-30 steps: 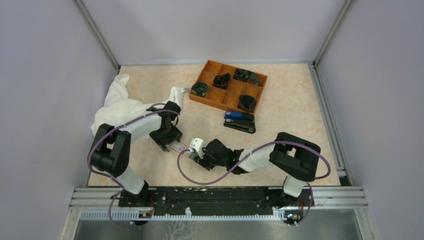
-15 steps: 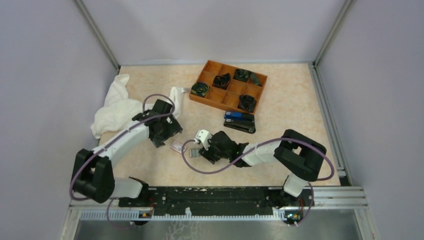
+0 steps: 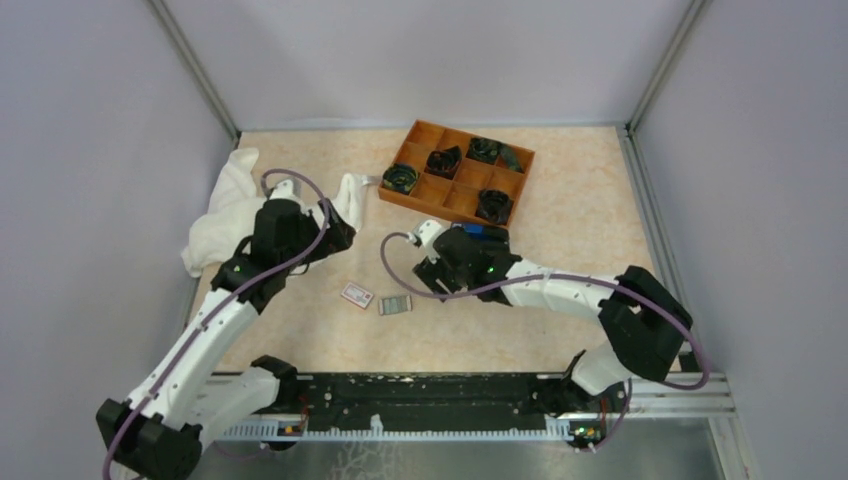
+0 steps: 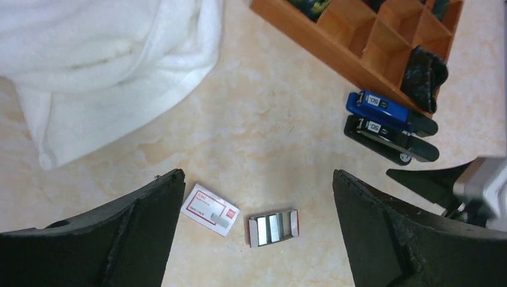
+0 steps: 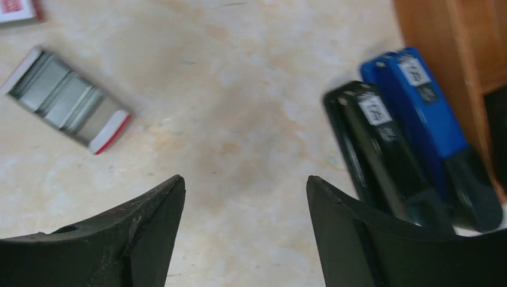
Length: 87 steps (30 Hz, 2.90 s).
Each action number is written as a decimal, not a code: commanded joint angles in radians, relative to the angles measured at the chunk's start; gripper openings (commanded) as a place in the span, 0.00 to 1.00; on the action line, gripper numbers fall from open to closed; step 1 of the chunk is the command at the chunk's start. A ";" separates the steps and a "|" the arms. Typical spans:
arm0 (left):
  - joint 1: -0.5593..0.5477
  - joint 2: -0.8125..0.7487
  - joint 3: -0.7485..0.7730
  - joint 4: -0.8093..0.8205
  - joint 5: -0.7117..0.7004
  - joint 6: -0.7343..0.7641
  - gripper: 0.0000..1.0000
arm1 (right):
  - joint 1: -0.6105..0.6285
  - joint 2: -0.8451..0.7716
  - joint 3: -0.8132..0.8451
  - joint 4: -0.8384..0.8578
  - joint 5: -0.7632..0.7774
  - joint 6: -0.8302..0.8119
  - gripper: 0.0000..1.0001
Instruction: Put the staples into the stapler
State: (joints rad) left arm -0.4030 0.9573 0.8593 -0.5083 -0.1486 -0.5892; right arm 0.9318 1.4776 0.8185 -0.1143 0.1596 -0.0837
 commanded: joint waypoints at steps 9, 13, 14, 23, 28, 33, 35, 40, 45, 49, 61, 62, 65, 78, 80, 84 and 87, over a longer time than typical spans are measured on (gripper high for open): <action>0.005 -0.253 -0.140 0.214 0.073 0.217 1.00 | -0.241 -0.062 0.143 -0.225 0.110 0.124 0.85; 0.005 -0.247 -0.143 0.215 0.103 0.221 0.99 | -0.303 -0.032 0.152 -0.209 0.072 0.134 0.86; 0.005 -0.242 -0.139 0.213 0.113 0.225 0.99 | -0.321 -0.022 0.157 -0.206 0.066 0.136 0.86; 0.006 -0.183 -0.138 0.217 0.198 0.225 0.99 | -0.364 0.048 0.170 -0.181 0.034 0.112 0.88; 0.005 -0.167 -0.148 0.237 0.226 0.212 0.99 | -0.364 0.067 0.185 -0.235 -0.034 0.119 0.86; 0.005 -0.153 -0.153 0.252 0.252 0.206 0.99 | -0.354 0.066 0.195 -0.275 -0.175 0.152 0.77; 0.006 -0.149 -0.153 0.257 0.260 0.205 0.99 | -0.332 0.076 0.212 -0.294 -0.194 0.152 0.75; 0.007 -0.143 -0.154 0.263 0.273 0.208 0.99 | -0.307 0.110 0.258 -0.347 -0.160 0.149 0.71; 0.007 -0.132 -0.156 0.264 0.284 0.210 0.99 | -0.307 0.099 0.263 -0.338 -0.084 0.158 0.70; 0.009 -0.113 -0.155 0.274 0.311 0.209 0.99 | -0.307 0.142 0.272 -0.362 -0.052 0.149 0.68; 0.008 -0.061 -0.160 0.302 0.430 0.205 0.99 | -0.307 0.148 0.246 -0.352 -0.053 0.145 0.42; 0.007 -0.052 -0.164 0.313 0.455 0.192 0.99 | -0.306 0.140 0.243 -0.347 -0.062 0.149 0.39; 0.004 -0.023 -0.190 0.369 0.522 0.135 0.99 | -0.302 0.109 0.226 -0.301 -0.104 0.169 0.29; -0.122 0.093 -0.271 0.592 0.534 -0.076 0.91 | -0.268 -0.110 0.061 0.106 -0.262 0.367 0.00; -0.148 0.119 -0.271 0.620 0.519 -0.098 0.90 | -0.265 -0.144 0.030 0.167 -0.275 0.403 0.00; -0.190 0.174 -0.263 0.668 0.505 -0.139 0.86 | -0.260 -0.195 -0.028 0.290 -0.305 0.478 0.00; -0.216 0.217 -0.255 0.701 0.498 -0.162 0.83 | -0.252 -0.219 -0.078 0.386 -0.325 0.542 0.00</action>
State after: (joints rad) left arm -0.5896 1.1336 0.5961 0.0990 0.3634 -0.6998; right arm 0.6609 1.3308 0.7696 0.0040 -0.1108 0.3420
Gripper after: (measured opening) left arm 0.849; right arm 0.326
